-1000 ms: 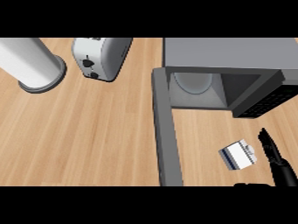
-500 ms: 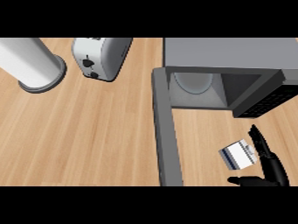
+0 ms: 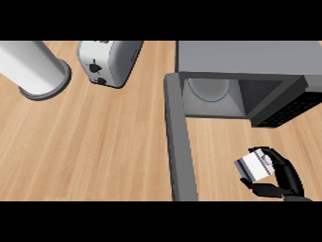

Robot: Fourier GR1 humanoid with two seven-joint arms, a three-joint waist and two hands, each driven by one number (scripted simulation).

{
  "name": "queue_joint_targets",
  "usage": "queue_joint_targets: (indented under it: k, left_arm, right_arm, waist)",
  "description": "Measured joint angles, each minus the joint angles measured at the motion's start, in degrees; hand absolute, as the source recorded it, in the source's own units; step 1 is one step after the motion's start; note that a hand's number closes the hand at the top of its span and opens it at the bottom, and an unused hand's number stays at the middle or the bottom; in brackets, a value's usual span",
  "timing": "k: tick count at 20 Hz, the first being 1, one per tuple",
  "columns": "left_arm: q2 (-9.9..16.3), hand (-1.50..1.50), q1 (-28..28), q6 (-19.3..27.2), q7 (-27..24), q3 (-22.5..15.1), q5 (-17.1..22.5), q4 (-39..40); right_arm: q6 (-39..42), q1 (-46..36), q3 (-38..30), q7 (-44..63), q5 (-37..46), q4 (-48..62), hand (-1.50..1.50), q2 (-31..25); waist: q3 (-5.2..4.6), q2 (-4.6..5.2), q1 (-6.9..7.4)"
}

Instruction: Pick up the milk, place it into the microwave and close the microwave

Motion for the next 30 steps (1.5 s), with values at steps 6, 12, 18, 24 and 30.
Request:
queue_joint_targets:
  k: [6,12,18,24,30]
  left_arm:
    - [0.44,-1.50,0.31,-0.80,-0.58,0.31,1.02,0.26]
    - [0.50,-1.50,1.45,-1.65,-0.94,0.42,2.24,0.29]
    - [0.54,-1.50,2.71,-2.06,-0.99,1.20,3.45,0.40]
    - [1.00,-1.50,2.58,-1.40,0.06,1.30,4.46,0.36]
    - [1.69,-1.50,1.92,-1.78,0.39,2.72,5.70,0.75]
  right_arm:
    - [-1.22,-3.41,0.18,-1.25,0.12,2.74,1.50,1.30]
    - [-3.78,-8.71,-1.55,-0.98,-1.12,5.71,1.50,4.53]
    - [-3.54,-12.22,-1.55,-1.06,-1.59,6.73,1.50,6.19]
    - [-6.01,-16.81,-0.77,0.02,-0.58,6.77,1.50,7.39]
    - [-7.60,-22.65,-1.81,1.47,-1.14,7.83,1.50,6.16]
  waist:
    - [0.04,0.07,0.05]
    - [0.23,0.25,0.20]
    - [0.21,0.19,-0.07]
    - [0.17,0.18,-0.32]
    - [0.15,0.24,-0.23]
